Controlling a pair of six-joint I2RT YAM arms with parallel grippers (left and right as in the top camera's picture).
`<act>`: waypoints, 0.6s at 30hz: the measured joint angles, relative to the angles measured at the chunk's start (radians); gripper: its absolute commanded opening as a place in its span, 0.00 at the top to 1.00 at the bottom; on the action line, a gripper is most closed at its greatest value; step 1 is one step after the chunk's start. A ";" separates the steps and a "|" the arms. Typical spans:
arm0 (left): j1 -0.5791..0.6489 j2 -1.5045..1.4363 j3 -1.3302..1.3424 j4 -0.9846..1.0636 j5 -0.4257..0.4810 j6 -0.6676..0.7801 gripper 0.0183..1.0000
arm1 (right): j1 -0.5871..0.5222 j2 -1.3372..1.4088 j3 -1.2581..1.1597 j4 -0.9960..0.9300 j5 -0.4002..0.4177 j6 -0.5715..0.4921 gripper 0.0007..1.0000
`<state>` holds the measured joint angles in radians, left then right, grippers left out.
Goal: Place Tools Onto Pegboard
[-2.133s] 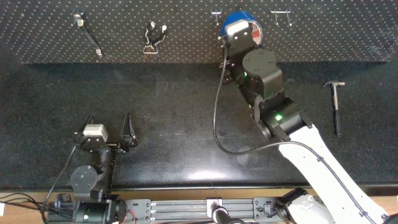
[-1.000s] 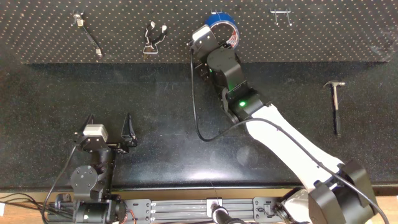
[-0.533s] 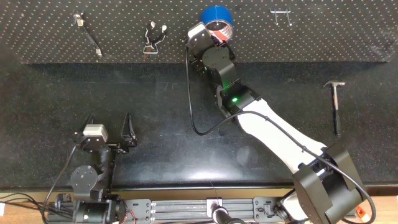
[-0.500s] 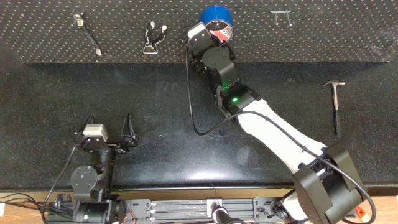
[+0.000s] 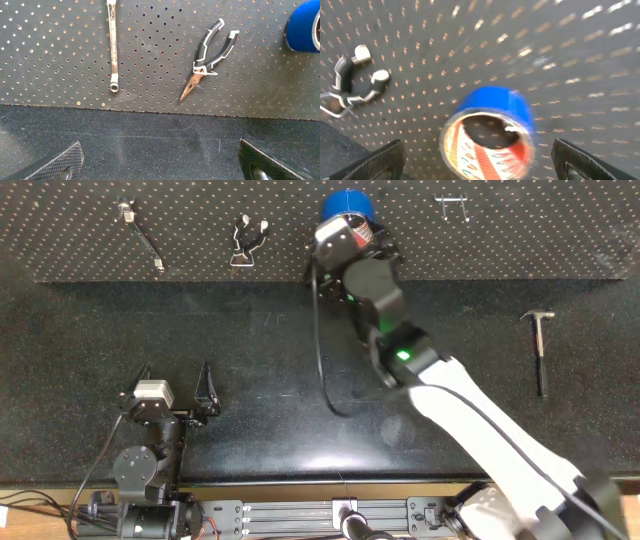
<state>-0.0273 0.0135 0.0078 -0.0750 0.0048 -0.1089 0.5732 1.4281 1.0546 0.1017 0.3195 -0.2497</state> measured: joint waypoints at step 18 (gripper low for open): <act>0.000 0.000 0.000 0.000 0.000 0.000 0.00 | -0.463 -0.420 0.008 -0.594 -0.135 0.106 0.05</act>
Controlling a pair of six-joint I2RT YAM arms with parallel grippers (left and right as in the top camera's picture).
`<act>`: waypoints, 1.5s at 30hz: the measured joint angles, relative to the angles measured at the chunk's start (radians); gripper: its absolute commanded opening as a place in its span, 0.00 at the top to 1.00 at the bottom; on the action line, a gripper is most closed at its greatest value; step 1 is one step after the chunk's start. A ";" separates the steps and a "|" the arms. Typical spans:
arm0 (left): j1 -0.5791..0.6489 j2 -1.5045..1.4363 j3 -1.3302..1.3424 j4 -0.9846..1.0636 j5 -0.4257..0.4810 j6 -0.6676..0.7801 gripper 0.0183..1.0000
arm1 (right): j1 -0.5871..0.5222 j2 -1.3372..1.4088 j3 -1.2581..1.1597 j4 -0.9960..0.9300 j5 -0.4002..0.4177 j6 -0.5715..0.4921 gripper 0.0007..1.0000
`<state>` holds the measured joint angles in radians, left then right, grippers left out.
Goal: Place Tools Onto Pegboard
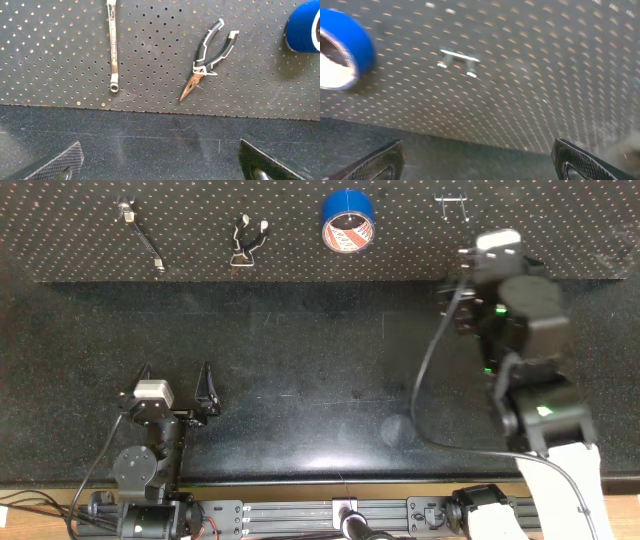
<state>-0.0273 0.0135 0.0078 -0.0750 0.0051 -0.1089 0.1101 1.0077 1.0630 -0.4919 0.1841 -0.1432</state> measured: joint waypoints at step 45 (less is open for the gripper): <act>0.000 0.000 0.000 0.000 0.000 0.000 0.00 | -0.779 0.349 0.000 -0.132 -0.052 -0.107 0.05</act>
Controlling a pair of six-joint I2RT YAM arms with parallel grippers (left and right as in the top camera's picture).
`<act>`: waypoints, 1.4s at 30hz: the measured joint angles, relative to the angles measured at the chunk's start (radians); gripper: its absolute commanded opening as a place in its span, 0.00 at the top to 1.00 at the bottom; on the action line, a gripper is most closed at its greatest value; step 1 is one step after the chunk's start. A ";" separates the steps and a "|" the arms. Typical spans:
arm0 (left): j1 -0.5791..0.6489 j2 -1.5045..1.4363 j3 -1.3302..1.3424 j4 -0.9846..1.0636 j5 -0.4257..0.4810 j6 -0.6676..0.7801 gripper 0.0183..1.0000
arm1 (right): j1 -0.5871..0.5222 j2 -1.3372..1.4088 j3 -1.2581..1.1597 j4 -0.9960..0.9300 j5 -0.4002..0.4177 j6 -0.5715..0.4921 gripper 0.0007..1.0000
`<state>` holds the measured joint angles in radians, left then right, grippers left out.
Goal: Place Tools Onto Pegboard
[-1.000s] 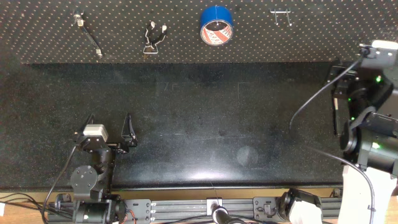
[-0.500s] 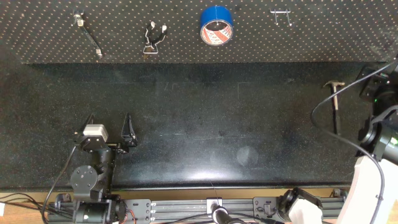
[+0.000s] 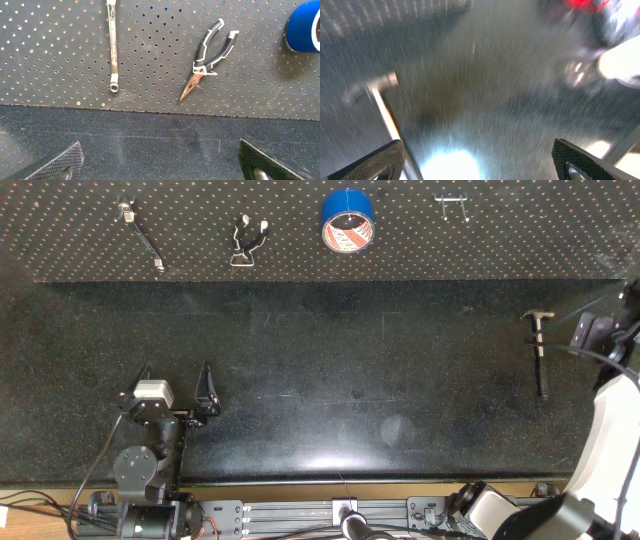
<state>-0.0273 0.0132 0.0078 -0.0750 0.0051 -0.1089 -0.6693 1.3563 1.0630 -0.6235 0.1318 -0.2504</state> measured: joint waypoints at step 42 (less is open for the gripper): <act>0.000 0.000 0.000 0.000 0.000 0.000 0.00 | -0.011 0.330 -0.002 -0.179 -0.249 -0.374 0.05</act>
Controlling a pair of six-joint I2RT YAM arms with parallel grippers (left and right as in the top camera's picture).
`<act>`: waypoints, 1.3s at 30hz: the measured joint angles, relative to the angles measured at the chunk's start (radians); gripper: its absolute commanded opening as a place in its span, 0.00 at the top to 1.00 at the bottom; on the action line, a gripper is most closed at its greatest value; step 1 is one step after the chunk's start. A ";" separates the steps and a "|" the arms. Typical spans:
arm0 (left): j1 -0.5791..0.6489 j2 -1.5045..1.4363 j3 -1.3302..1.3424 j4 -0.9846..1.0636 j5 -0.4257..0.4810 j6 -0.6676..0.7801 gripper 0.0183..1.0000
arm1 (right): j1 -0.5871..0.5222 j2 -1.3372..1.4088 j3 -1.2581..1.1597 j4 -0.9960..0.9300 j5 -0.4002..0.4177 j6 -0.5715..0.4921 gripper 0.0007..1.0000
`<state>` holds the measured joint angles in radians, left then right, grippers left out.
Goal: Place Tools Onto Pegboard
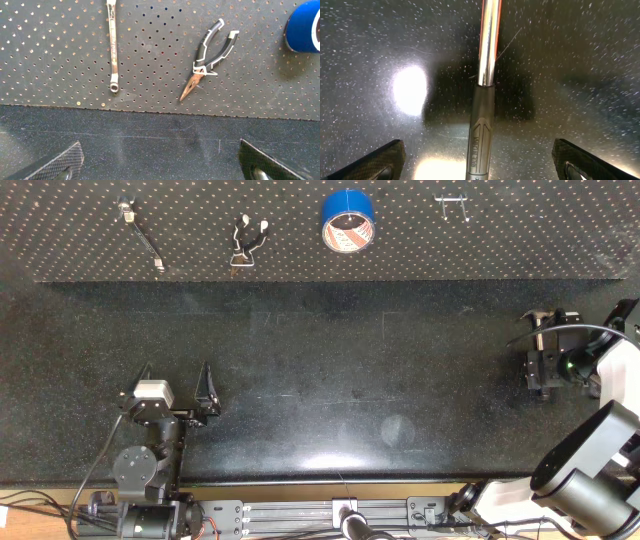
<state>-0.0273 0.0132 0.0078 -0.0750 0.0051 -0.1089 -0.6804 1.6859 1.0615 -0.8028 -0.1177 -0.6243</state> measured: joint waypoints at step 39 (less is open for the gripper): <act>0.000 0.000 0.000 0.000 0.000 0.000 0.00 | 0.012 0.046 0.000 0.026 0.079 -0.077 0.05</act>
<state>-0.0273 0.0132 0.0078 -0.0750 0.0051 -0.1089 -0.6682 1.7317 1.0615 -0.7765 -0.0387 -0.7017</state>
